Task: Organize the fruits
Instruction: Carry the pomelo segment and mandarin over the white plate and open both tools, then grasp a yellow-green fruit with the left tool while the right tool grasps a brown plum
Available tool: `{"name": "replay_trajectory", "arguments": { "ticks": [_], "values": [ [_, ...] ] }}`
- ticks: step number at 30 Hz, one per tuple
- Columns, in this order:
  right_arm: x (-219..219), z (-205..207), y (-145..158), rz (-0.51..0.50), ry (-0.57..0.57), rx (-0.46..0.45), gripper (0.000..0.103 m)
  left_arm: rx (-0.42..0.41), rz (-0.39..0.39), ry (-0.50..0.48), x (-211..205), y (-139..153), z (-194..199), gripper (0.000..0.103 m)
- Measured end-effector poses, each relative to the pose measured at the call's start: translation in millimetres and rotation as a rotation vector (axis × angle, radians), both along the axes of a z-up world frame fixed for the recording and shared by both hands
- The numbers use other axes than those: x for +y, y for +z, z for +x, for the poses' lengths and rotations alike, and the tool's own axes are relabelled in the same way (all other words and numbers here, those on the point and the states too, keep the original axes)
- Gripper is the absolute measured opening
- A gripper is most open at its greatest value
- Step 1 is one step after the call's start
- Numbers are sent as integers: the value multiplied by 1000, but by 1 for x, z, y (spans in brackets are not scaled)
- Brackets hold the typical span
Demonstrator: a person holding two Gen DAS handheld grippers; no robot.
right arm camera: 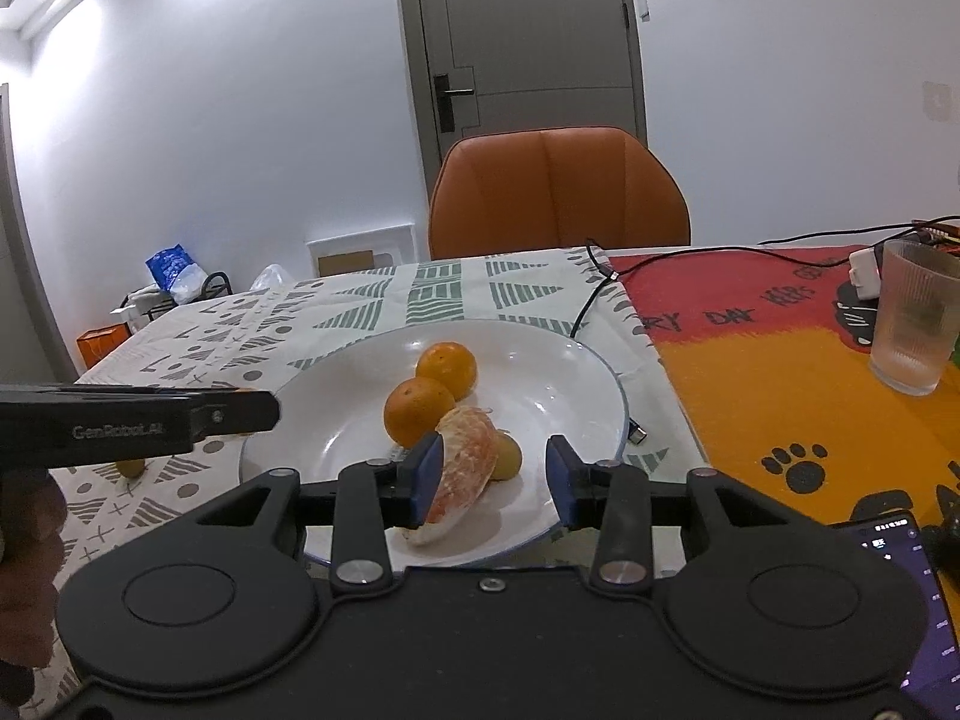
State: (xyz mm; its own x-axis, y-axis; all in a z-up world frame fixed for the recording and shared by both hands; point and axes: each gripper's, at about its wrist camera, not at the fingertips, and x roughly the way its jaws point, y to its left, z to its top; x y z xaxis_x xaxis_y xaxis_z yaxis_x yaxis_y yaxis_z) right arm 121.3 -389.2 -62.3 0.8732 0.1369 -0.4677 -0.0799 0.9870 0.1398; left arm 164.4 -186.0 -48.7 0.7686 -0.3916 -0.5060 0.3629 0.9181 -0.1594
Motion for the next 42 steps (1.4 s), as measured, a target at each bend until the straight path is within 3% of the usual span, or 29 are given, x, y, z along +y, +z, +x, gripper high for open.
{"name": "replay_trajectory", "arguments": {
  "ticks": [9,12,17,22,24,42],
  "values": [
    [6,2,-3,19,22,11,40,-1,14,37,9,3,1,25],
    [12,2,-2,21,37,2,48,1,18,68,19,4,1,30],
    [21,2,1,23,53,-19,61,-4,32,114,37,7,0,49],
    [30,3,4,23,59,-48,89,-45,40,169,57,12,-5,82],
    [34,3,6,13,61,-57,101,-58,50,197,65,13,-6,86],
    [69,6,9,12,116,-78,103,-27,52,297,114,3,-16,89]
  ]
}}
